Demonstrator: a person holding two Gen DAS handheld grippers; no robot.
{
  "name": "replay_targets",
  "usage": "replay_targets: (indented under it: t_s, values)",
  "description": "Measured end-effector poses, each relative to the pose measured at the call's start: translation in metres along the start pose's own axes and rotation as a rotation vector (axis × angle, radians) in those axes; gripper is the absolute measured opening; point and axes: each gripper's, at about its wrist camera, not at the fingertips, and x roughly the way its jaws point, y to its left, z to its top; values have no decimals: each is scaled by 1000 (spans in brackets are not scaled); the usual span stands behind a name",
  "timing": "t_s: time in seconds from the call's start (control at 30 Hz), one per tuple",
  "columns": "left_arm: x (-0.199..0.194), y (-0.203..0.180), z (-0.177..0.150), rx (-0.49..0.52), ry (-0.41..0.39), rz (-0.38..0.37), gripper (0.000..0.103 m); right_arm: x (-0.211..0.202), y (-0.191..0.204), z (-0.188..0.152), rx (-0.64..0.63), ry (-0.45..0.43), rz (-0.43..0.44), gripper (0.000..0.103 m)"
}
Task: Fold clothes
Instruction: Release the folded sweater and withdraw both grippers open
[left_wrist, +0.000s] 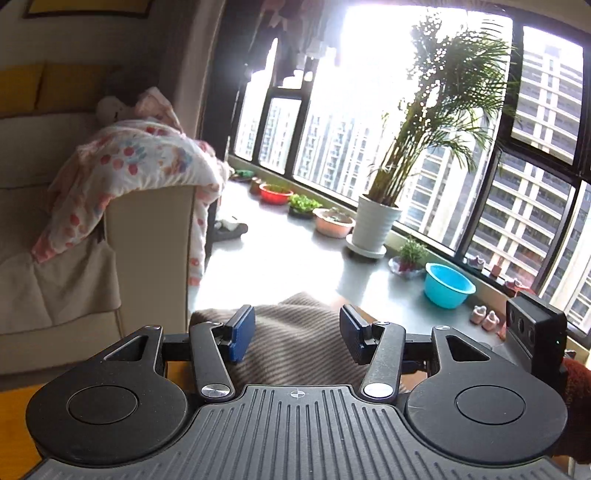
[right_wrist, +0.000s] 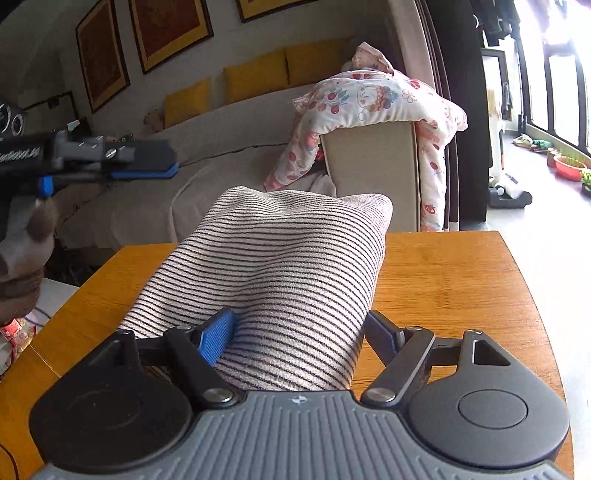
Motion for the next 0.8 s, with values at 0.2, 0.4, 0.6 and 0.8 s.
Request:
replay_targets:
  t_s: [0.2, 0.4, 0.6, 0.8]
  values:
    - [64, 31, -16, -82, 136, 32, 50, -24, 36, 5, -240, -106, -152, 83]
    - [86, 52, -27, -152, 184, 25, 52, -2, 78, 10, -395, -90, -74, 83]
    - [53, 45, -31, -166, 156, 33, 52, 18, 82, -9, -433, -46, -100, 88]
    - [20, 38, -36, -180, 128, 40, 67, 0, 51, -9, -196, -25, -23, 101]
